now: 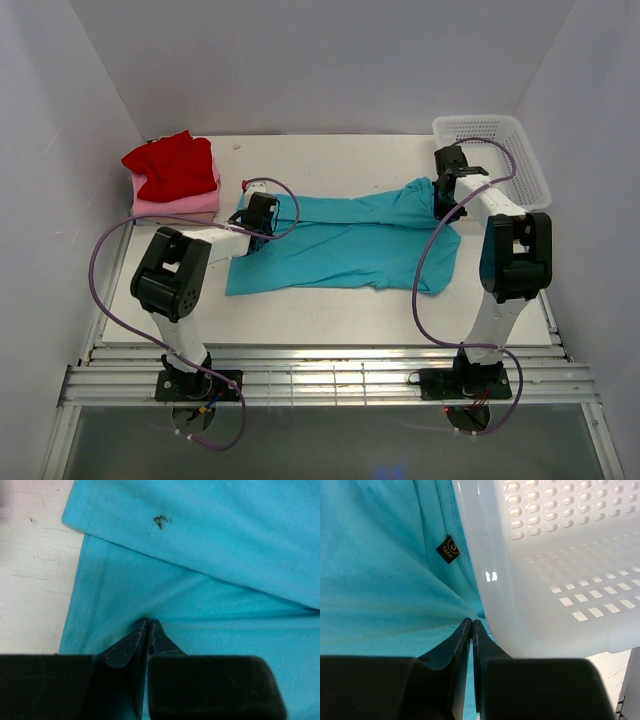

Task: Fold and stack the t-shirts
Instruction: Fold the tshirt

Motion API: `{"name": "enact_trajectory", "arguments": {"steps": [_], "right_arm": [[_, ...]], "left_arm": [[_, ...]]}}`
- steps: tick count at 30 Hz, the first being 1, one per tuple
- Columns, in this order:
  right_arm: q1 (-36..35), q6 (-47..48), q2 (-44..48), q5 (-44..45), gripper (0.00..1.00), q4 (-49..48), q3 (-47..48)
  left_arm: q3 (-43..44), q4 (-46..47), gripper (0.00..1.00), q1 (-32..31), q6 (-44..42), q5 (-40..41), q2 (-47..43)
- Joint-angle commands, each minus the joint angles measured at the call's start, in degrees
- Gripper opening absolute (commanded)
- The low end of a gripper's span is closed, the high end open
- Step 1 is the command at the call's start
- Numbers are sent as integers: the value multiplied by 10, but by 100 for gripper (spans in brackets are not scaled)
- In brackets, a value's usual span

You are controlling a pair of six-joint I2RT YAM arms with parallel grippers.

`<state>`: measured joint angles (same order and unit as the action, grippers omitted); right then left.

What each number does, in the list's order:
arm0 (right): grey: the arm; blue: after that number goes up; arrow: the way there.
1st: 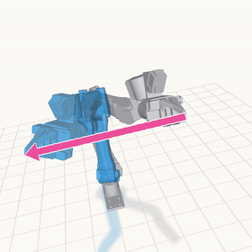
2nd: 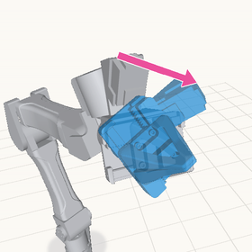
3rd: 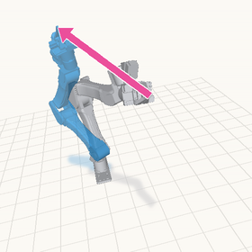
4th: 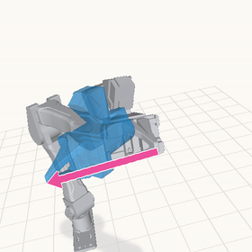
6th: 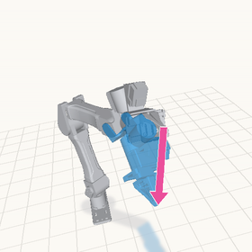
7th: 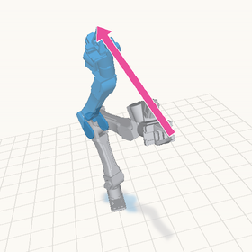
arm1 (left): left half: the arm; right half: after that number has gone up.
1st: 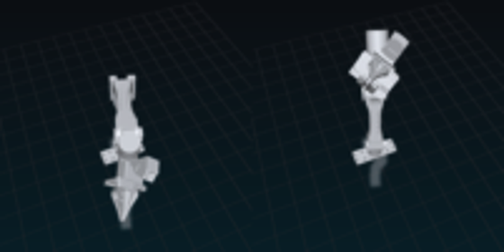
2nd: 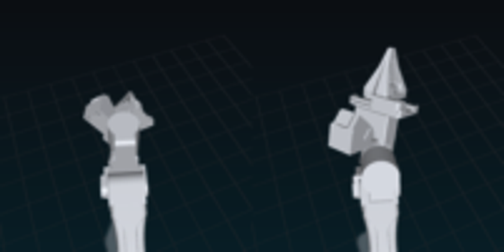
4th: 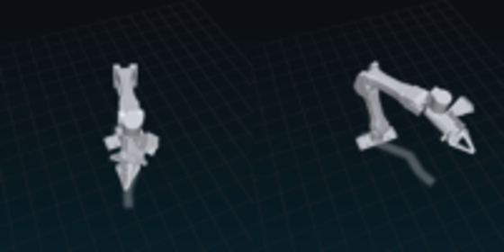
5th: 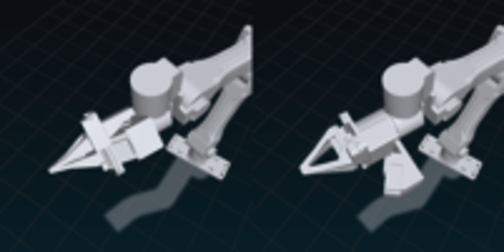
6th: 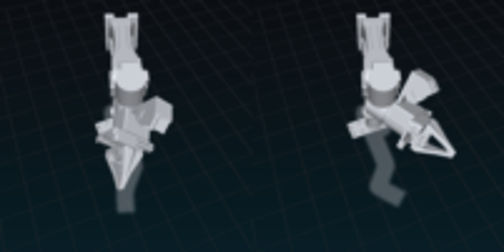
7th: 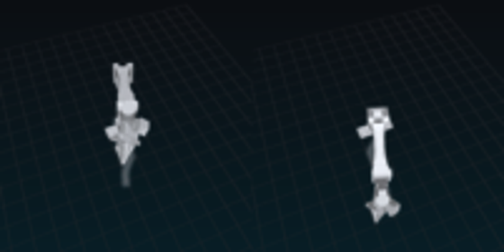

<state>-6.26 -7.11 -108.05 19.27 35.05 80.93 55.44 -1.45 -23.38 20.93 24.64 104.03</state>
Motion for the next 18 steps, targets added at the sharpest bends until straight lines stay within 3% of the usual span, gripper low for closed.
{"name": "enact_trajectory", "arguments": {"steps": [1, 2, 8, 10, 12, 13, 18], "right_arm": [[7, 2, -4, 27, 11, 7, 31], [7, 3, -5, 22, 23, -4, 30], [-9, 32, 82, -83, 42, -113, -46], [-12, 32, 110, -121, 45, -126, -60], [-16, 34, 125, -161, 44, -130, -67], [-22, 35, 126, -210, 41, -134, -70], [-42, 38, 94, -280, 22, -133, -65]], "left_arm": [[-23, -59, 16, 4, -4, 10, -4], [-22, -59, 16, 4, -4, 8, -4], [-21, -60, 16, 4, -5, 8, -1], [-20, -61, 16, 4, -5, 8, 0], [-21, -62, 16, 4, -5, 7, -4], [-21, -62, 16, 4, -4, 6, -5], [-16, -64, 16, 4, -1, 0, -17]]}}
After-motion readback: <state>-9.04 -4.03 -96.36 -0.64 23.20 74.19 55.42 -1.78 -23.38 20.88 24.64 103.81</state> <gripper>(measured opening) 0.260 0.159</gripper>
